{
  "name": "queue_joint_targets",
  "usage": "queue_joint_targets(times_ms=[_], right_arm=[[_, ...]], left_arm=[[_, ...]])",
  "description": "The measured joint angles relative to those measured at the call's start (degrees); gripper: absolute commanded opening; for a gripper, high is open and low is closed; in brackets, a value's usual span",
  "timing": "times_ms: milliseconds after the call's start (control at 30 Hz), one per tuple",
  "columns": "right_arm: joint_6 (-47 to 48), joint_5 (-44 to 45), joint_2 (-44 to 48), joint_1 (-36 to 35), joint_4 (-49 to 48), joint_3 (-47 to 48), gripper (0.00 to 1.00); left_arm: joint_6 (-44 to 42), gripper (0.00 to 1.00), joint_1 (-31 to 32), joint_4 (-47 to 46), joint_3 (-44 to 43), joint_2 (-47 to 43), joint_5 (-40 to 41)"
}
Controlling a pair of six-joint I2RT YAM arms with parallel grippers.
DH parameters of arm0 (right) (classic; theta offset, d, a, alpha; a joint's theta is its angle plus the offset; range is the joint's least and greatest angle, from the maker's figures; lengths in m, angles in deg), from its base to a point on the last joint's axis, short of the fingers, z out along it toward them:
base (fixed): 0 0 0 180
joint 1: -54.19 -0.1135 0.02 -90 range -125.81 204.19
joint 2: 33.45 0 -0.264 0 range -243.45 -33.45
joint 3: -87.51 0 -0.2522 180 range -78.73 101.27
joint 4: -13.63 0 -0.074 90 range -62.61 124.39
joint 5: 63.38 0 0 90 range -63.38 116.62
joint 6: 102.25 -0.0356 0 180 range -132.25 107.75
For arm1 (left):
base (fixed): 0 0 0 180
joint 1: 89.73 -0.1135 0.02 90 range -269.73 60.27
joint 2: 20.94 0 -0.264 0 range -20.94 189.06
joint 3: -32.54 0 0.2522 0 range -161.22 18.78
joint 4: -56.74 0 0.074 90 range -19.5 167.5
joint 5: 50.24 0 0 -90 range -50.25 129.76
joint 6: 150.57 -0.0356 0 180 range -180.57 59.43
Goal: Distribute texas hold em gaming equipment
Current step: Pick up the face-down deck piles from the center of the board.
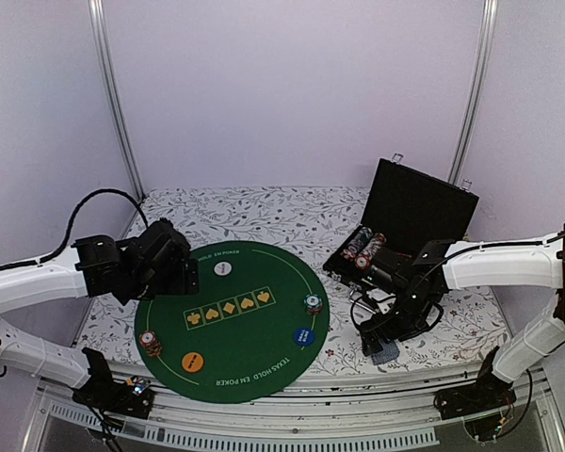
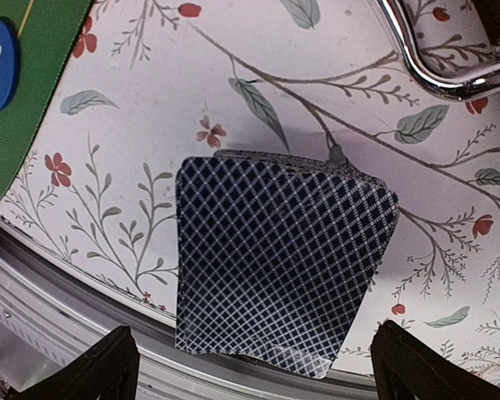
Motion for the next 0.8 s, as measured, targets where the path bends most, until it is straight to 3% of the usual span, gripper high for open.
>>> queue_joint_targets(times_ms=[800], right_arm=[[-3.1,5.1,-2.2,-1.5,-1.6,-0.2,0.99]], left_arm=[[-2.0,0.98,0.0,-1.3,0.0,1.9,-1.4]])
